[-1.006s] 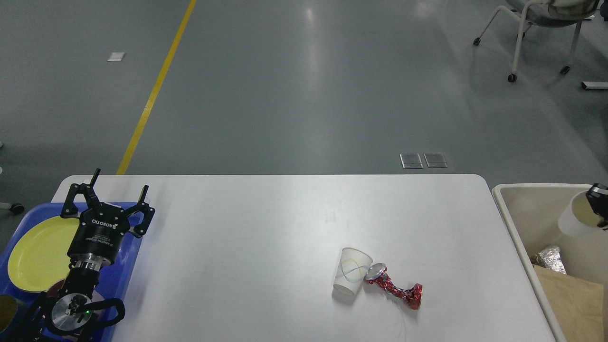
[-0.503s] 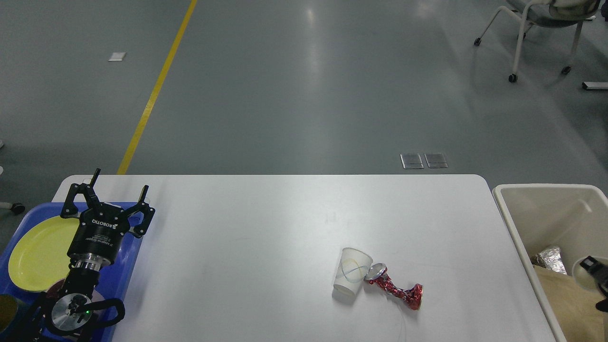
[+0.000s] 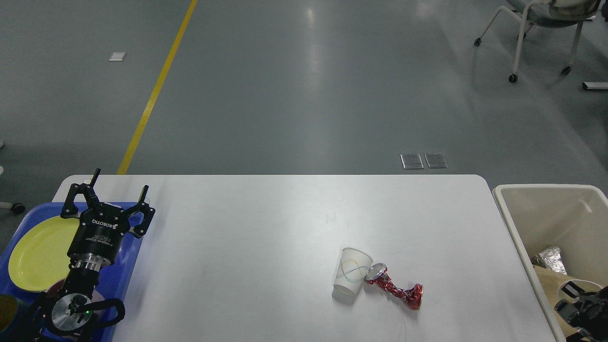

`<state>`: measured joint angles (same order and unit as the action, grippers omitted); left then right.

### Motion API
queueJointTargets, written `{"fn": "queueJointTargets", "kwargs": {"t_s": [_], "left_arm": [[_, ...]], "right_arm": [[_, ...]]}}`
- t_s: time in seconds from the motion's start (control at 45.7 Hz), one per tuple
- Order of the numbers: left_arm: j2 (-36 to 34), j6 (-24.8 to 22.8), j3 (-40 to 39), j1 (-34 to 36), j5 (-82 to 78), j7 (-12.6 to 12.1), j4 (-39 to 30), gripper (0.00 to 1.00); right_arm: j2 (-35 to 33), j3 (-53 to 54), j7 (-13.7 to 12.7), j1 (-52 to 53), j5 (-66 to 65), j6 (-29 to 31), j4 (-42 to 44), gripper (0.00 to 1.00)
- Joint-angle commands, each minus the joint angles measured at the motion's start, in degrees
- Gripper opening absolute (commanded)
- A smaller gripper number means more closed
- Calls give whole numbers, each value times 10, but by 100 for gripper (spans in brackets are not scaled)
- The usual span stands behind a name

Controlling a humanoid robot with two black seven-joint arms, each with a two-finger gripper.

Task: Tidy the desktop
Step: 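Raise the right gripper out of the bin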

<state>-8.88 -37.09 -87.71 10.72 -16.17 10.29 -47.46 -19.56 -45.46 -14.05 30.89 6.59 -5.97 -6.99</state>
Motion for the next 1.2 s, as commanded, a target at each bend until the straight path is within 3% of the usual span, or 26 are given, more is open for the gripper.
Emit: {"fn": "queueJointTargets", "kwargs": {"t_s": [0.0,0.044,0.153,0.94,1.181], "left_arm": [[0,0,0,0,0,0,0,96],[0,0,0,1,0,0,0,96],[0,0,0,0,0,0,0,96],[0,0,0,1,0,0,0,96],[0,0,0,1,0,0,0,96]], "right_arm": [[3,0,-1,-6,0,0,0,0],[3,-2,0,-10,0,0,0,0],[3,-4,0,-9,-1,-7,-1,99],[-1,1,0,32,-2,-3,-14,100],[-69,-55,-4,145,-12,97,-116,100]]}}
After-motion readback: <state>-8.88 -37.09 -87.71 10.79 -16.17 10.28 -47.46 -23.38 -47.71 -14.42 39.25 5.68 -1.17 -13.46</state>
